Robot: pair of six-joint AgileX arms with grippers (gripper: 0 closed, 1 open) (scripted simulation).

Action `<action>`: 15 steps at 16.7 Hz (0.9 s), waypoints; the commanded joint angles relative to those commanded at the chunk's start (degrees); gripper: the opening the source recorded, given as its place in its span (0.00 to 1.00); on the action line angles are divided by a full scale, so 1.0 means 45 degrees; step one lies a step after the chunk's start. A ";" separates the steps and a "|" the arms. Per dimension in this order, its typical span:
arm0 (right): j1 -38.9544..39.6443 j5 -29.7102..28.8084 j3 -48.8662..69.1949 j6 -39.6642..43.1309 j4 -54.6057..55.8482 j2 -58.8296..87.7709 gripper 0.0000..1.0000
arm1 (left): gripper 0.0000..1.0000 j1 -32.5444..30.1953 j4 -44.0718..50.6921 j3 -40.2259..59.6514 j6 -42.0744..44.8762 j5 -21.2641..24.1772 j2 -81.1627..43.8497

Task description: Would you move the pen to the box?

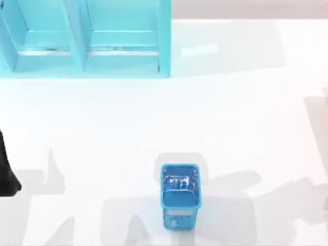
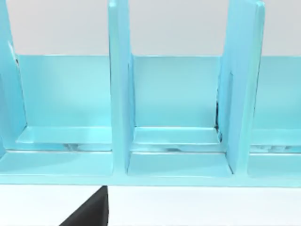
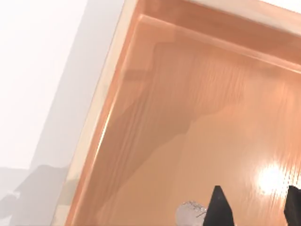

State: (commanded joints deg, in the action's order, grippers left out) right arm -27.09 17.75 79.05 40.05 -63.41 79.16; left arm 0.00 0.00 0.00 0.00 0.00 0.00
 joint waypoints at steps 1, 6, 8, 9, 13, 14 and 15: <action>0.0045 -0.0025 -0.0295 -0.0068 0.0280 0.0015 0.00 | 1.00 0.0000 0.0000 0.0000 0.0000 0.0000 0.0000; 0.0301 -0.0171 -0.2322 -0.0288 0.2725 0.0133 0.00 | 1.00 0.0000 0.0000 0.0000 0.0000 0.0000 0.0000; 0.0402 -0.0232 -0.2760 -0.0373 0.3136 0.0232 0.00 | 1.00 0.0000 0.0000 0.0000 0.0000 0.0000 0.0000; 0.0415 -0.0240 -0.2788 -0.0380 0.3157 0.0245 0.00 | 1.00 0.0000 0.0000 0.0000 0.0000 0.0000 0.0000; 0.0415 -0.0240 -0.2788 -0.0380 0.3157 0.0245 0.08 | 1.00 0.0000 0.0000 0.0000 0.0000 0.0000 0.0000; 0.0415 -0.0240 -0.2788 -0.0380 0.3157 0.0245 0.15 | 1.00 0.0000 0.0000 0.0000 0.0000 0.0000 0.0000; 0.0415 -0.0240 -0.2788 -0.0380 0.3157 0.0245 0.23 | 1.00 0.0000 0.0000 0.0000 0.0000 0.0000 0.0000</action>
State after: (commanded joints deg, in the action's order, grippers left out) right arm -25.22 16.67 66.50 38.34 -49.21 80.27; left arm 0.00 0.00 0.00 0.00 0.00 0.00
